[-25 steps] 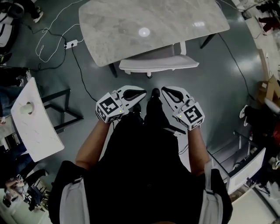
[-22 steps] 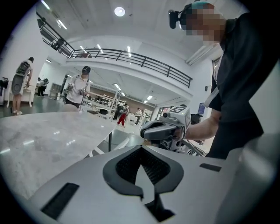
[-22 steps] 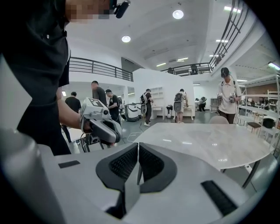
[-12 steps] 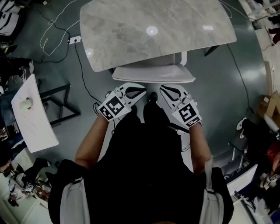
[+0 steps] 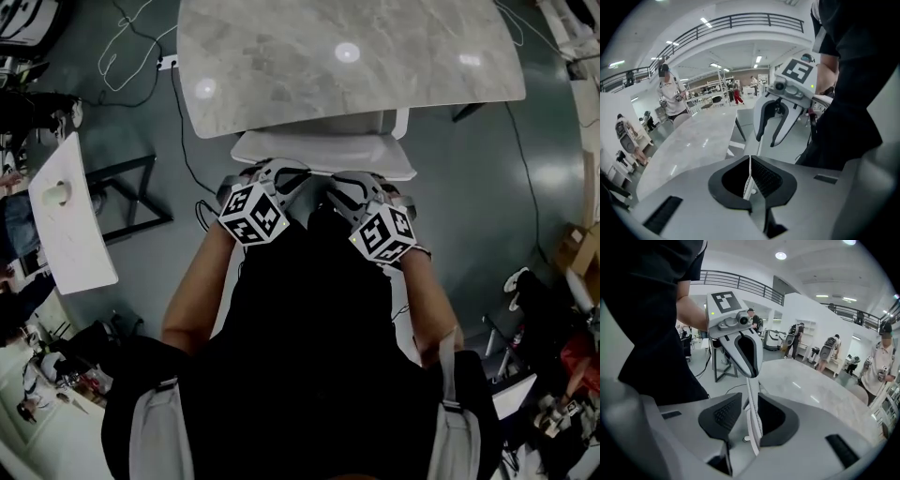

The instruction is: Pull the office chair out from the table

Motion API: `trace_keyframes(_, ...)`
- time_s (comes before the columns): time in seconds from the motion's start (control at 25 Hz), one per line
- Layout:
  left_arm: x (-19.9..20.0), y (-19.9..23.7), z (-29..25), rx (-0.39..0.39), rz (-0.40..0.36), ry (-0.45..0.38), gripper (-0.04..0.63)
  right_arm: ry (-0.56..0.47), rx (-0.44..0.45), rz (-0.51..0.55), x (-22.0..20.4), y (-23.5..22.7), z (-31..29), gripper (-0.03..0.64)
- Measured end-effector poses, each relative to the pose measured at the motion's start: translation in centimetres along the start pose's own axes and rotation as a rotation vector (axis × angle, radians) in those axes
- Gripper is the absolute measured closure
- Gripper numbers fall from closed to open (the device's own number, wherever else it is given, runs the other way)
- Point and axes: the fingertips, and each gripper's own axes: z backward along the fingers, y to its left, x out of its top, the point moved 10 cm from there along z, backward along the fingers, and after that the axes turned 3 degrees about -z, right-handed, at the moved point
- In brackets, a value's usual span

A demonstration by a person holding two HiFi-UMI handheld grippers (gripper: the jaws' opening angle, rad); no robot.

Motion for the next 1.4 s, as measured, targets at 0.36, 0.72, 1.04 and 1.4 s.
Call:
trace_keyframes(0.36, -1.6, 0.2, -1.5, -0.01, -0.055, 0.161, 0.558, 0.112, 0.013, 0.014, -1.2, -1.0, -2.3, 0.438)
trace_keyframes(0.72, -2.7, 0.8, -3.2, -0.068, -0.096, 0.276, 0.464, 0.263, 0.022, -0.026, -1.7, -0.8, -3.8, 0.422)
trace_keyframes(1.04, -4.1, 0.3, -4.8, -0.13, -0.193, 0.412, 0.426, 0.332, 0.018, 0.04, -1.8, -0.8, -5.6, 0.422)
trace_keyframes(1.4, -4.8, 0.4, -6.9, -0.116, -0.203, 0.469, 0.416, 0.401, -0.023, 0.072, -2.8, -0.9, -6.8, 0.425)
